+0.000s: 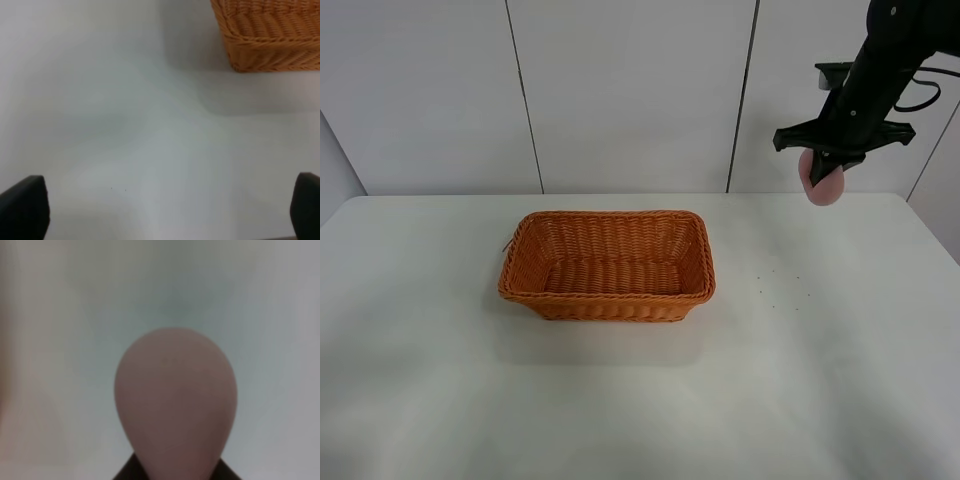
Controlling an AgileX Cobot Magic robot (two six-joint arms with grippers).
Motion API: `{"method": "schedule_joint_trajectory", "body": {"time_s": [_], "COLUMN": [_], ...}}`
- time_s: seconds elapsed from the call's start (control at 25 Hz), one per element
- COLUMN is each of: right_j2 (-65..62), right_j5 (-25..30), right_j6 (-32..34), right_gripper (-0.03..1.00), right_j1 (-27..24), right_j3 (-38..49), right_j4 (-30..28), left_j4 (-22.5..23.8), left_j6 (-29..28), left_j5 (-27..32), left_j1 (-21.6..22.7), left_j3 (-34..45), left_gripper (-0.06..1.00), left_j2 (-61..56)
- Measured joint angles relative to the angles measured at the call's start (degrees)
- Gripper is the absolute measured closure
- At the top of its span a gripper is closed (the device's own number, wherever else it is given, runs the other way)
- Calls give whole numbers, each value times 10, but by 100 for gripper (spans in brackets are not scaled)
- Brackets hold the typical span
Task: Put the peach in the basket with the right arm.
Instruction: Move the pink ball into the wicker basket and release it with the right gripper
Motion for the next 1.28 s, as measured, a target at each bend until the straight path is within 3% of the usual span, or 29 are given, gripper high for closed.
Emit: {"method": "schedule_joint_trajectory", "body": {"time_s": [0.2,0.48,0.72,0.96,1.08,1.24,1.28], "right_j2": [0,1,60,156,184,192,192], "right_j5": [4,-20,-93,-196,-201,-196,-191], "right_j6": [-4,-5,-5,-5,2,5,6], "right_gripper": [96,96,96,94,79,40,35], "right_j1": [54,198,279,308,309,309,309], "right_j3": [-23,-23,-25,-25,-25,-25,-28], "right_j4": [4,10,12,13,14,14,14], "left_j4": [0,0,0,0,0,0,0], "left_j6": [0,0,0,0,0,0,0], "left_j5": [0,0,0,0,0,0,0], "left_j1": [0,0,0,0,0,0,0], "left_j3": [0,0,0,0,0,0,0], "left_gripper": [-4,-4,-4,-4,-4,-4,-4], "left_j2": [0,0,0,0,0,0,0]}}
